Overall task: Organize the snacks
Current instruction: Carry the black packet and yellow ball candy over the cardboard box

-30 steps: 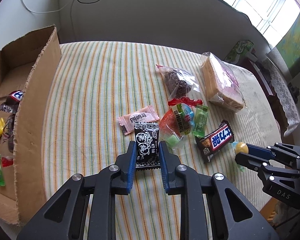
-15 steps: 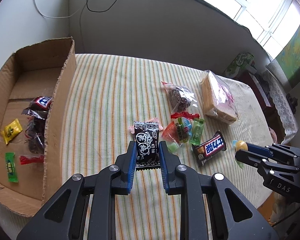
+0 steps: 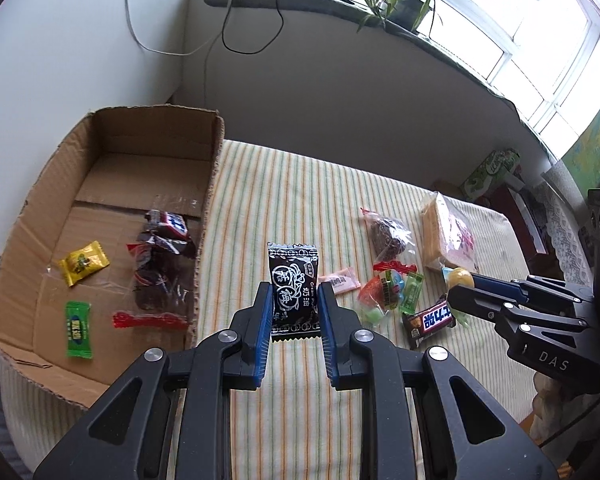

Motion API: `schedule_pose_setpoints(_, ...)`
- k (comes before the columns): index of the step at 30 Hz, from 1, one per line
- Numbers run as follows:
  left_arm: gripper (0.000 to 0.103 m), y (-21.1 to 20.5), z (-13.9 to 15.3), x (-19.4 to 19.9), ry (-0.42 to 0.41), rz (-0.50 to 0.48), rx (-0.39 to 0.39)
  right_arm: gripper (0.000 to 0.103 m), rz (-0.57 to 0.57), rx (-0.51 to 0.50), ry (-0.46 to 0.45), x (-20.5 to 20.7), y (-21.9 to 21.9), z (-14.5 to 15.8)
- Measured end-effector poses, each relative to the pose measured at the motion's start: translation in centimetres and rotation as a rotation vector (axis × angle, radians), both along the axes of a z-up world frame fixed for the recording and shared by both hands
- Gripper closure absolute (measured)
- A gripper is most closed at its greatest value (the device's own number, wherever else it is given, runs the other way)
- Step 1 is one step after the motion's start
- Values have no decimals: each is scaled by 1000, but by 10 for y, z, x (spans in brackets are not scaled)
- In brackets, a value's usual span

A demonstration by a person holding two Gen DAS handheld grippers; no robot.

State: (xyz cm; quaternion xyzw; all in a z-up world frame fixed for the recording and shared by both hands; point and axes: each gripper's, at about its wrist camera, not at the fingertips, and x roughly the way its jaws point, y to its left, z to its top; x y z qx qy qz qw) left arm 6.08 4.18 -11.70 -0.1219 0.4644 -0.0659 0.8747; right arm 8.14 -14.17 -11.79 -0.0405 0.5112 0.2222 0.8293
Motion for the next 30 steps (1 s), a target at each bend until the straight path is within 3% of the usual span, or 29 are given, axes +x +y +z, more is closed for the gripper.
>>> schedule_pose_setpoints(30, 82, 101, 12, -23, -62, 263, 7, 76, 263, -11, -86, 36, 138, 30)
